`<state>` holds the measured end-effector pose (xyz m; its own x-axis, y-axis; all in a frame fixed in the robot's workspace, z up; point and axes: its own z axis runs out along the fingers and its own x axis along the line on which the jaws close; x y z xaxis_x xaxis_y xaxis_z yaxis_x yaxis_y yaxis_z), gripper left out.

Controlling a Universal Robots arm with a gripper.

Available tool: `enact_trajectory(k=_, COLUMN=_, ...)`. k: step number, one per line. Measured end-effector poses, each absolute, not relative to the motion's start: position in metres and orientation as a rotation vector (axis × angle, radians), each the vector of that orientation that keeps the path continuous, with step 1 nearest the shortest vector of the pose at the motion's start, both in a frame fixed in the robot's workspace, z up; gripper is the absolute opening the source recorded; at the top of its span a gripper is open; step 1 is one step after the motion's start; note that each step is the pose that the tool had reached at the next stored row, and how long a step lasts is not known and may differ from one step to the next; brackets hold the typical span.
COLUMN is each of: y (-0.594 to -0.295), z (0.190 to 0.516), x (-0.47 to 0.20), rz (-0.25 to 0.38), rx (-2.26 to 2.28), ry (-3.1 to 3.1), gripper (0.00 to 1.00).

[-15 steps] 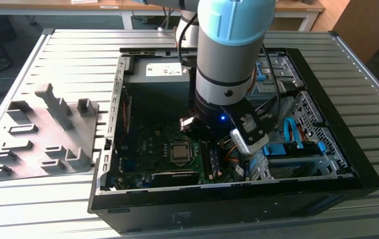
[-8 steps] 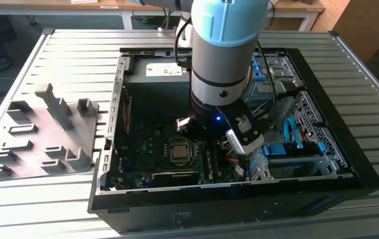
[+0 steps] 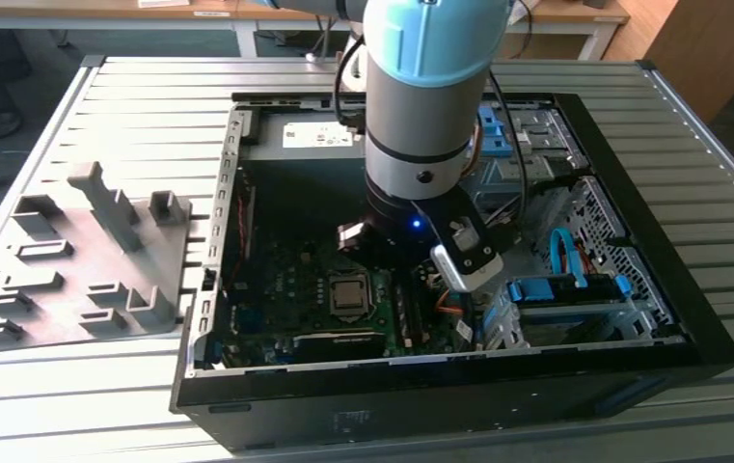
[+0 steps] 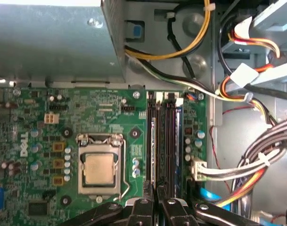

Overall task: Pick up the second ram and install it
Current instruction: 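Insert the second ram into the second slot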

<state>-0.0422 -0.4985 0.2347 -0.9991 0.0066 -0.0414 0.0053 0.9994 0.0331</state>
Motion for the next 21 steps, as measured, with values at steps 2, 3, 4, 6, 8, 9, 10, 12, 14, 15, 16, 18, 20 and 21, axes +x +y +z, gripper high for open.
enact_trajectory(k=2, y=-0.4975, z=0.2330, x=-0.0421, rz=0.051, rx=0.035, ry=3.099, gripper=0.14)
enact_trajectory(k=3, y=-0.4972, z=0.2325, x=-0.0421, rz=0.051, rx=0.054, ry=3.099, gripper=0.14)
enact_trajectory(k=4, y=-0.4969, z=0.2320, x=-0.0422, rz=0.050, rx=0.071, ry=3.098, gripper=0.14)
enact_trajectory(k=6, y=-0.4963, z=0.2313, x=-0.0422, rz=0.050, rx=0.088, ry=3.098, gripper=0.14)
enact_trajectory(k=8, y=-0.4963, z=0.2312, x=-0.0422, rz=0.049, rx=0.088, ry=3.098, gripper=0.14)
enact_trajectory(k=9, y=-0.4963, z=0.2308, x=-0.0419, rz=0.050, rx=0.088, ry=3.098, gripper=0.14)
enact_trajectory(k=10, y=-0.4963, z=0.2306, x=-0.0417, rz=0.050, rx=0.088, ry=3.098, gripper=0.14)
enact_trajectory(k=12, y=-0.4963, z=0.2300, x=-0.0409, rz=0.050, rx=0.088, ry=3.098, gripper=0.14)
enact_trajectory(k=14, y=-0.4962, z=0.2293, x=-0.0387, rz=0.049, rx=0.088, ry=3.098, gripper=0.14)
enact_trajectory(k=15, y=-0.4963, z=0.2292, x=-0.0381, rz=0.049, rx=0.088, ry=3.098, gripper=0.14)
enact_trajectory(k=16, y=-0.4963, z=0.2291, x=-0.0377, rz=0.049, rx=0.088, ry=3.098, gripper=0.14)
enact_trajectory(k=18, y=-0.4963, z=0.2287, x=-0.0371, rz=0.049, rx=0.088, ry=3.098, gripper=0.14)
enact_trajectory(k=20, y=-0.4963, z=0.2286, x=-0.0367, rz=0.049, rx=0.088, ry=3.098, gripper=0.14)
enact_trajectory(k=21, y=-0.4962, z=0.2285, x=-0.0363, rz=0.049, rx=0.088, ry=3.098, gripper=0.14)
